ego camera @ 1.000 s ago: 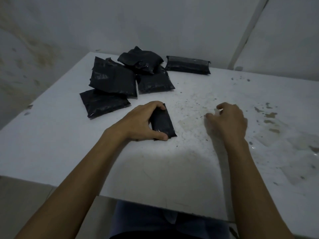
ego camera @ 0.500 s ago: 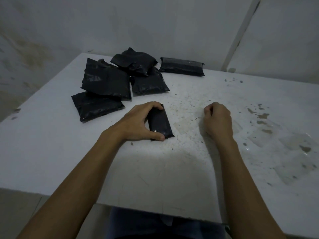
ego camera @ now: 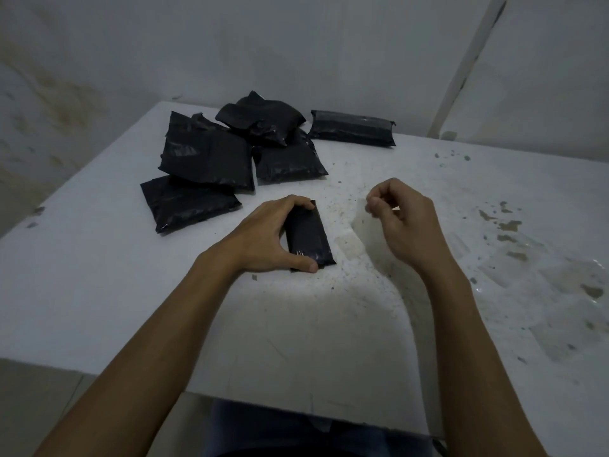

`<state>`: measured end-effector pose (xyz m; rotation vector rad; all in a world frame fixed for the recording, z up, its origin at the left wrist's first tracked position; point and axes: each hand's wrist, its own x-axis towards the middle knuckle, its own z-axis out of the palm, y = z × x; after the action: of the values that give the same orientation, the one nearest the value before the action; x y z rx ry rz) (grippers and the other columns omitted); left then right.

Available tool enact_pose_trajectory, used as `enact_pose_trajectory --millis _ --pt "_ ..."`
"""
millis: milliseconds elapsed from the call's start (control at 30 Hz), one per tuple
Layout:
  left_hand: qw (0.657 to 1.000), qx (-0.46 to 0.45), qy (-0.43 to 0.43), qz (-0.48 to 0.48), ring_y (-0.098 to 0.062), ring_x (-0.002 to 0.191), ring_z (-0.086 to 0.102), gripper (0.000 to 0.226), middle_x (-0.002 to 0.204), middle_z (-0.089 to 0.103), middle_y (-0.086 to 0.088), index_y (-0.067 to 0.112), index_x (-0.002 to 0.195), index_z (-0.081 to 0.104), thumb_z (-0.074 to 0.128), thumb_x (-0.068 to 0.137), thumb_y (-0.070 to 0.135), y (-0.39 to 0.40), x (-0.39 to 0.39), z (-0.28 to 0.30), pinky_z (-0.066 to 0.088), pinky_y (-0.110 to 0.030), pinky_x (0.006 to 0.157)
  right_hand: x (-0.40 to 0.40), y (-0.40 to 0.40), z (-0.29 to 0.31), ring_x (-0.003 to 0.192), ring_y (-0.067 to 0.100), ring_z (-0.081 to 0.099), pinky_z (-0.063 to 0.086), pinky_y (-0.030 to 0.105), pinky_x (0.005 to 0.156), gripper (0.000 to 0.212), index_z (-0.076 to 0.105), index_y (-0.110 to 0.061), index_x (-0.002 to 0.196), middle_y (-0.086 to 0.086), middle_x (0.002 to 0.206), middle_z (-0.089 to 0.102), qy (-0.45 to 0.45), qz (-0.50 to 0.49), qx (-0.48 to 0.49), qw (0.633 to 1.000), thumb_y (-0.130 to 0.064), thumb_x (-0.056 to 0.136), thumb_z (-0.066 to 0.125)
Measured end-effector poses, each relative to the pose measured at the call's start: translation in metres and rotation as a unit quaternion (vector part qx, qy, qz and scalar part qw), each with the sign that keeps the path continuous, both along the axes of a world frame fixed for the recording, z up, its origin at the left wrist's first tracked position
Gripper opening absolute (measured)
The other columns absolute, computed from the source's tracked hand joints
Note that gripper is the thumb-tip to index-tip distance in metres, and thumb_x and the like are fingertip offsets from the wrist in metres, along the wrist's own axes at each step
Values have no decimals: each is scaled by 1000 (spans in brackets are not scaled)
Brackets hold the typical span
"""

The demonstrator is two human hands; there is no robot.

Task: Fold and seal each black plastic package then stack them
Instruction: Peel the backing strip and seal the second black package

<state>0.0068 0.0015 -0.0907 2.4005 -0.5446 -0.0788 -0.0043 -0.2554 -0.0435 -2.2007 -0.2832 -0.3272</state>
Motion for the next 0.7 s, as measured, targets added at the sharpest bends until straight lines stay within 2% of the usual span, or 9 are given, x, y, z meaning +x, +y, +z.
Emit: enact_pose_trajectory --millis 133,233,333,400,467,567,633,700 --pt "1000 1 7 2 -9 126 42 100 138 41 22 45 142 37 87 59 70 0 -1 2 45 -41 107 -5 2 9 88 2 62 45 6 71 14 61 -21 96 -10 91 67 -22 25 -30 999 -11 104 55" --pt "1000 7 10 5 -7 118 43 98 124 41 28 44 142 35 89 62 64 -3 -4 5 43 -46 112 -9 6 15 87 -1 61 45 7 73 13 62 -20 97 -13 90 65 -40 46 -15 998 -10 103 55" --pt "1000 8 12 2 15 110 35 92 127 42 21 40 139 35 89 67 55 -6 -6 6 29 -51 122 -12 8 21 85 2 62 47 11 76 12 61 -16 99 -11 89 64 -55 67 32 996 -9 104 53" --pt "1000 2 11 -3 25 104 27 88 137 41 19 37 136 37 88 66 56 -6 -7 7 24 -51 124 -13 8 27 83 9 63 52 20 79 12 60 -13 100 -6 88 63 -61 84 78 992 -8 105 51" --pt "1000 4 4 -10 16 113 30 89 145 39 18 37 134 39 80 60 65 -6 -8 9 20 -51 126 -13 8 31 82 15 64 55 27 79 12 57 -11 100 1 87 63 -45 107 119 986 -7 105 47" --pt "1000 13 4 -18 -2 134 28 94 159 24 16 39 138 40 77 57 71 -3 -4 6 27 -49 123 -10 10 32 76 21 62 54 26 72 17 55 -14 98 6 83 62 -32 123 151 980 -4 106 44" --pt "1000 3 3 -23 -10 142 27 97 156 19 21 40 141 41 80 58 69 0 -2 4 36 -45 119 -8 13 31 72 21 60 53 25 69 20 54 -16 98 8 80 60 -31 123 176 976 -2 106 43" --pt "1000 -4 0 -28 -11 138 32 96 149 25 21 40 142 41 82 59 66 2 -1 2 41 -43 115 -6 18 29 70 20 57 53 25 67 20 54 -14 97 10 76 57 -28 121 208 970 -1 106 42"
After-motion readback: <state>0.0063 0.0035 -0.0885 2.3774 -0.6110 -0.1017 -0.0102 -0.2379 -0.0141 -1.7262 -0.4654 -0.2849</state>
